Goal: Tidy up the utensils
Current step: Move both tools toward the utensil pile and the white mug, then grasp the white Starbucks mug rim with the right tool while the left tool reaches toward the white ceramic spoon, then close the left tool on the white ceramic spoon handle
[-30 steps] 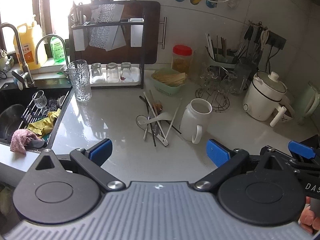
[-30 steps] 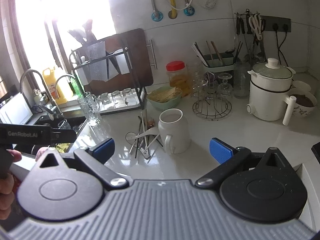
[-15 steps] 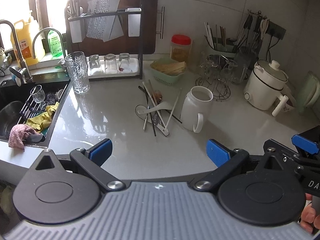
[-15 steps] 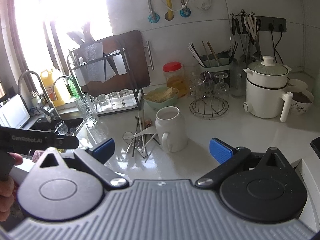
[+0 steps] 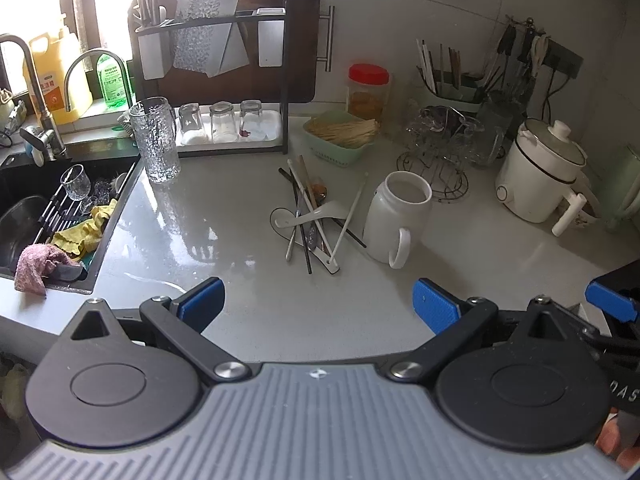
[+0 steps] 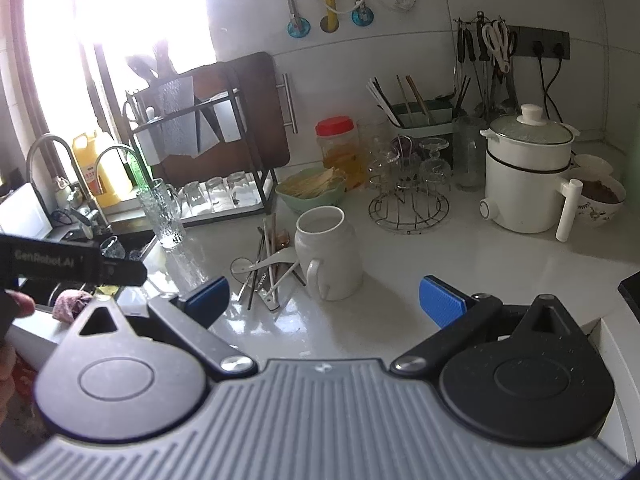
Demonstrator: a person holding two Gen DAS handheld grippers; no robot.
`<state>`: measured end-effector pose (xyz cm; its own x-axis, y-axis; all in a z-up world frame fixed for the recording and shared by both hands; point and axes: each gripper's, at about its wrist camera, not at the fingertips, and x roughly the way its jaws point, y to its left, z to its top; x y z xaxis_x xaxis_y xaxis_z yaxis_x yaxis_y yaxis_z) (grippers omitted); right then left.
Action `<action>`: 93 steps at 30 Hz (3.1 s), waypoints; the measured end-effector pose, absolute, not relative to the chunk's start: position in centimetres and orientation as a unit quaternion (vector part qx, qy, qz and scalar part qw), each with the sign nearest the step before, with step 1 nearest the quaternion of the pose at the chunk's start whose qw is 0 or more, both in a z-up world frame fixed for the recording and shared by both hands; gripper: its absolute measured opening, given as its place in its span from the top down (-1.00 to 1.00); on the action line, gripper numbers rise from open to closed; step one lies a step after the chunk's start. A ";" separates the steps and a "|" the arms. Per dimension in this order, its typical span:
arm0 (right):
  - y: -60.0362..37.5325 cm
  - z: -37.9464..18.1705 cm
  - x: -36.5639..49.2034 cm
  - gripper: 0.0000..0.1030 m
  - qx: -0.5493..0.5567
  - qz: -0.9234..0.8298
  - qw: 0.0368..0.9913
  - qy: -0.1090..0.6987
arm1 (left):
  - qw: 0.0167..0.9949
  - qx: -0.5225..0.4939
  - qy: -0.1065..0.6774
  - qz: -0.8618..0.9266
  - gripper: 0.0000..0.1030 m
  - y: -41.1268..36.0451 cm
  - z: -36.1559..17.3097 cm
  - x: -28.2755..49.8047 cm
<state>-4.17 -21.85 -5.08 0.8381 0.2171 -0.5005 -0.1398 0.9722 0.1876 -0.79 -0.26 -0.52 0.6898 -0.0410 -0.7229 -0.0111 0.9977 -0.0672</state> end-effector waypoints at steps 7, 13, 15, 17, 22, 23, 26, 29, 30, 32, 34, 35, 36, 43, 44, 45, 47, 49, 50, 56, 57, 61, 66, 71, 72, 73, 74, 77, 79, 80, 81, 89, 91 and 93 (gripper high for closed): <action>-21.8 -5.4 -2.7 -1.00 0.072 0.097 0.953 0.277 | 0.916 -0.038 0.400 0.008 -0.98 0.2 -0.5 1.1; -20.8 -5.8 -0.6 -1.00 0.068 0.100 0.950 0.288 | 0.911 -0.028 0.412 -0.006 -0.98 0.9 -1.3 3.8; -20.5 -6.0 0.2 -1.00 0.069 0.101 0.949 0.290 | 0.908 -0.025 0.418 -0.011 -0.98 1.3 -1.8 5.0; -20.1 -6.3 1.1 -1.00 0.072 0.099 0.947 0.297 | 0.906 -0.022 0.422 -0.017 -0.98 1.8 -2.2 6.2; -19.2 -7.0 3.6 -1.00 0.074 0.099 0.942 0.312 | 0.901 -0.016 0.433 -0.019 -0.98 3.1 -3.2 9.1; -19.2 -7.1 4.0 -1.00 0.076 0.100 0.941 0.314 | 0.900 -0.015 0.435 -0.021 -0.98 3.4 -3.5 9.7; -18.9 -7.5 5.4 -1.00 0.078 0.106 0.939 0.319 | 0.896 -0.010 0.443 -0.022 -0.98 3.9 -4.3 11.6; -18.6 -8.0 6.8 -1.00 0.075 0.103 0.938 0.322 | 0.891 -0.005 0.452 -0.035 -0.98 4.3 -5.3 13.6; -18.5 -8.1 7.4 -1.00 0.076 0.102 0.938 0.323 | 0.890 -0.002 0.455 -0.038 -0.98 4.4 -5.7 14.2; -18.3 -8.5 8.4 -1.00 0.077 0.101 0.937 0.326 | 0.886 0.008 0.461 -0.043 -0.97 4.5 -6.6 15.7; -17.9 -8.9 9.5 -0.99 0.075 0.099 0.936 0.331 | 0.884 0.018 0.464 -0.051 -0.98 4.5 -7.3 17.0; -17.7 -9.1 10.0 -0.99 0.072 0.097 0.935 0.333 | 0.883 0.022 0.466 -0.058 -0.98 4.5 -7.7 17.7; -17.6 -9.3 10.5 -0.99 0.069 0.095 0.935 0.336 | 0.881 0.026 0.469 -0.062 -0.98 4.5 -8.1 18.3; -16.5 -11.0 13.6 -0.98 0.061 0.081 0.928 0.359 | 0.868 0.063 0.484 -0.094 -0.98 3.9 -11.4 22.2; -16.4 -11.3 14.0 -0.98 0.061 0.079 0.927 0.362 | 0.865 0.068 0.487 -0.103 -0.98 3.8 -12.0 22.8; -16.2 -11.5 14.3 -0.98 0.061 0.076 0.926 0.366 | 0.862 0.074 0.489 -0.113 -0.98 3.7 -12.5 23.1; -15.9 -12.1 15.1 -0.93 0.058 0.072 0.923 0.375 | 0.855 0.092 0.492 -0.132 -0.97 3.6 -13.6 24.0; -15.5 -12.5 15.7 -0.89 0.056 0.067 0.921 0.381 | 0.848 0.107 0.496 -0.154 -0.98 3.5 -14.3 24.7; -15.4 -12.7 16.0 -0.89 0.057 0.064 0.919 0.384 | 0.845 0.116 0.496 -0.165 -0.98 3.4 -14.7 25.0; -14.6 -13.6 17.8 -0.85 0.058 0.052 0.918 0.390 | 0.836 0.170 0.476 -0.212 -0.97 2.9 -16.1 27.0; -14.4 -13.7 18.1 -0.83 0.056 0.051 0.917 0.391 | 0.836 0.177 0.473 -0.216 -0.95 2.8 -16.2 27.3; -13.7 -14.2 19.2 -0.79 0.030 0.034 0.920 0.390 | 0.834 0.190 0.459 -0.241 -0.94 2.8 -16.3 28.5; -13.6 -14.7 20.1 -0.73 0.027 0.021 0.920 0.391 | 0.823 0.197 0.455 -0.277 -0.75 2.4 -16.5 30.1; -13.9 -14.7 20.3 -0.72 0.026 0.030 0.917 0.396 | 0.806 0.212 0.451 -0.320 -0.38 1.6 -17.0 31.1; -13.9 -14.6 20.3 -0.72 0.025 0.031 0.916 0.399 | 0.801 0.213 0.452 -0.330 -0.18 1.5 -17.0 31.2; -14.0 -14.5 20.3 -0.72 0.026 0.031 0.915 0.402 | 0.797 0.215 0.453 -0.338 -0.14 1.3 -17.0 31.5; -14.0 -14.5 20.3 -0.72 0.026 0.030 0.913 0.405 | 0.793 0.217 0.452 -0.347 -0.13 1.1 -17.0 31.7; -14.3 -14.4 20.3 -0.72 0.029 0.023 0.910 0.412 | 0.780 0.232 0.450 -0.367 -0.08 0.2 -17.4 32.2; -14.4 -14.4 20.4 -0.72 0.030 0.020 0.908 0.417 | 0.772 0.244 0.453 -0.374 -0.08 -0.4 -17.8 32.6; -14.4 -14.3 20.4 -0.72 0.031 0.019 0.907 0.419 | 0.763 0.249 0.459 -0.381 -0.08 -0.8 -18.1 32.8; -14.4 -14.3 20.5 -0.72 0.031 0.018 0.906 0.421 | 0.757 0.253 0.461 -0.387 -0.08 -1.0 -18.4 33.0; -14.4 -14.3 20.6 -0.72 0.032 0.013 0.904 0.427 | 0.741 0.272 0.469 -0.396 -0.08 -2.1 -19.6 33.8; -14.3 -14.3 20.5 -0.72 0.032 0.012 0.904 0.426 | 0.739 0.266 0.475 -0.397 -0.08 -2.3 -19.8 34.3; -14.2 -14.3 20.5 -0.72 0.032 0.011 0.905 0.425 | 0.736 0.259 0.488 -0.391 -0.08 -2.4 -20.1 34.7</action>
<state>20.50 -14.24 -14.35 0.6383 0.0466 -0.7684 0.0073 0.9978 0.0665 34.68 -2.38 -20.09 0.2177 -0.3236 -0.9208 0.8290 0.5593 -0.0006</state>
